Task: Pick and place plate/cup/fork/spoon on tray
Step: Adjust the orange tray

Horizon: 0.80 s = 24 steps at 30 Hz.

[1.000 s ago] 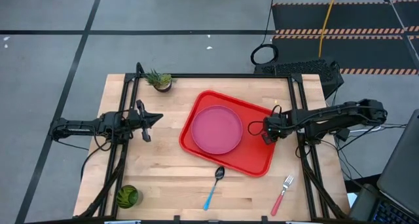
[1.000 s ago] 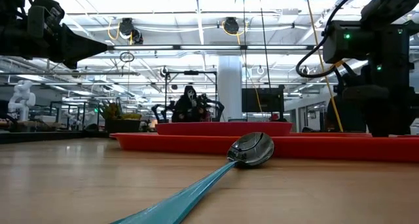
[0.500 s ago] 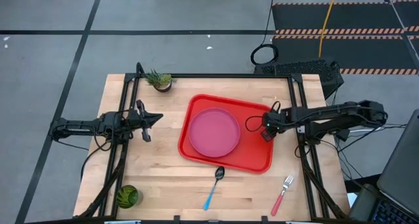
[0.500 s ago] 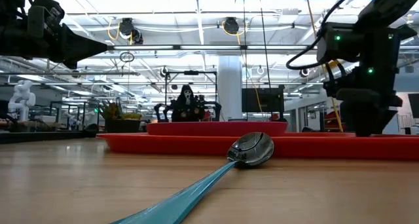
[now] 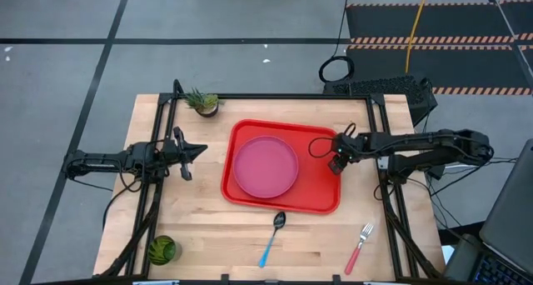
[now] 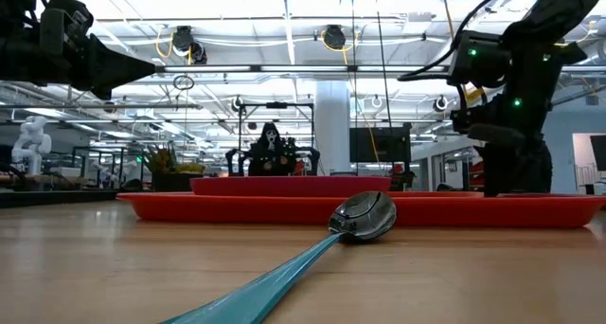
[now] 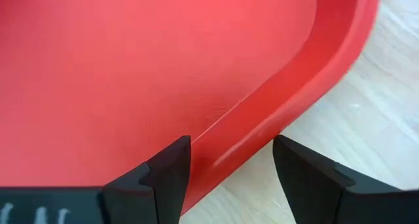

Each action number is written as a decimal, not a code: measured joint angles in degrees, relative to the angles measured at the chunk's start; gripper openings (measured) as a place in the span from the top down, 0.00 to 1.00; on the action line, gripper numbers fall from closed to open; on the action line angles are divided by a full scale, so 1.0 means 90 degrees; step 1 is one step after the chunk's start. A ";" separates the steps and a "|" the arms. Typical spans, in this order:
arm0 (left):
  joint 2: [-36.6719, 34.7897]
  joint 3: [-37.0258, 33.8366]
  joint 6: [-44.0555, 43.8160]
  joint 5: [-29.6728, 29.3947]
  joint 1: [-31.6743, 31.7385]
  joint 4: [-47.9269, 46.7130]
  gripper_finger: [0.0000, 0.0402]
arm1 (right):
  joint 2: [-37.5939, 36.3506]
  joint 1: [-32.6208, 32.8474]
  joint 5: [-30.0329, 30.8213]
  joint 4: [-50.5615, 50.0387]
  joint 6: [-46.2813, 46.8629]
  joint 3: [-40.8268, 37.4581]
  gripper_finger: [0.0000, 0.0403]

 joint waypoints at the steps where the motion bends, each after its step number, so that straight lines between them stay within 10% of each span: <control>1: 0.0002 0.0000 -0.0002 0.0001 -0.0002 0.0000 0.99 | 0.0023 -0.0006 -0.0004 0.0026 -0.0088 0.0000 0.48; 24: 0.0002 -0.0002 -0.0002 0.0000 -0.0002 0.0000 0.99 | 0.0856 -0.0006 -0.0010 0.0724 -0.0441 0.0199 0.48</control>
